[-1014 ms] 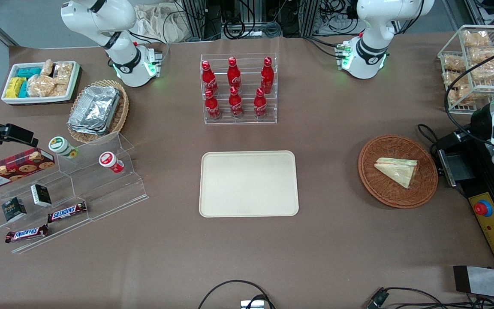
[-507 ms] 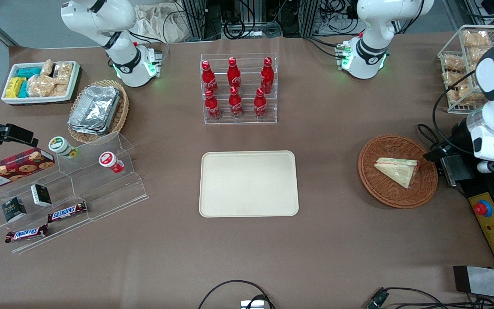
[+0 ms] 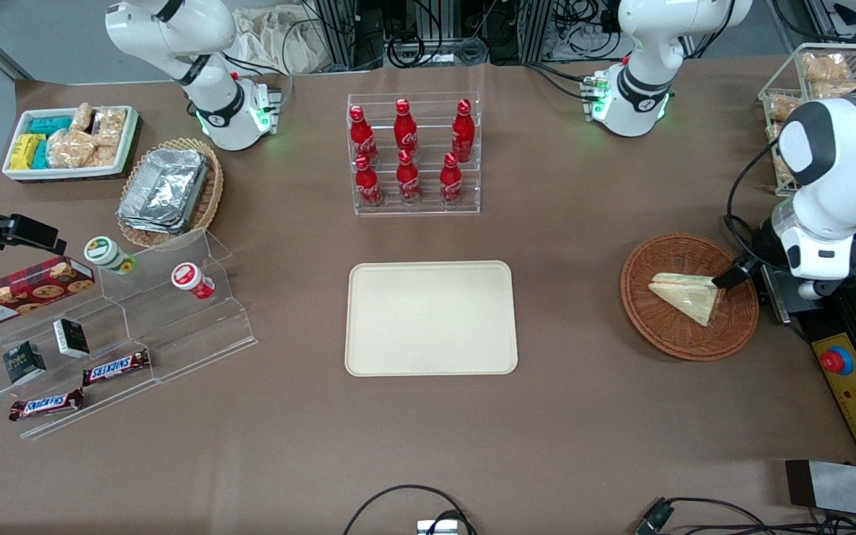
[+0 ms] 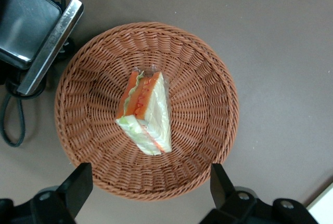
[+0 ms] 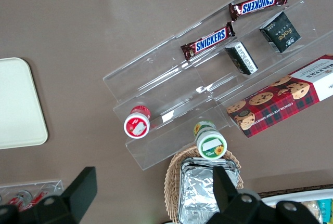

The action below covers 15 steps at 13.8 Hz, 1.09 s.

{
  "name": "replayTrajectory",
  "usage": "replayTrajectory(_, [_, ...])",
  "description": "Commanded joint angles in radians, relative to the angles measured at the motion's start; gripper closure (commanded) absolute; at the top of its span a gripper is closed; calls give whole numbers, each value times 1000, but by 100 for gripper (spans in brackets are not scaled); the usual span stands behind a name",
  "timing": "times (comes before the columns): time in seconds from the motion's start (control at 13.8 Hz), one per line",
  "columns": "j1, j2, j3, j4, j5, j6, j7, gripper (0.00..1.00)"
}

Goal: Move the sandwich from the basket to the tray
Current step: 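Lower the open left gripper toward the wrapped sandwich in the basket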

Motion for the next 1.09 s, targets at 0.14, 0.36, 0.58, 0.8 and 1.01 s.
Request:
replayTrajectory(0.14, [11, -12, 4, -102, -20, 146, -12, 0])
replayTrajectory(0.36, [11, 14, 6, -168, -21, 275, -12, 0])
replayTrajectory(0.58, [37, 56, 12, -202, -21, 361, -11, 0])
replayTrajectory(0.8, [42, 83, 12, -213, -21, 400, -11, 0])
replayTrajectory(1.01, [42, 108, 12, -221, -21, 437, -11, 0])
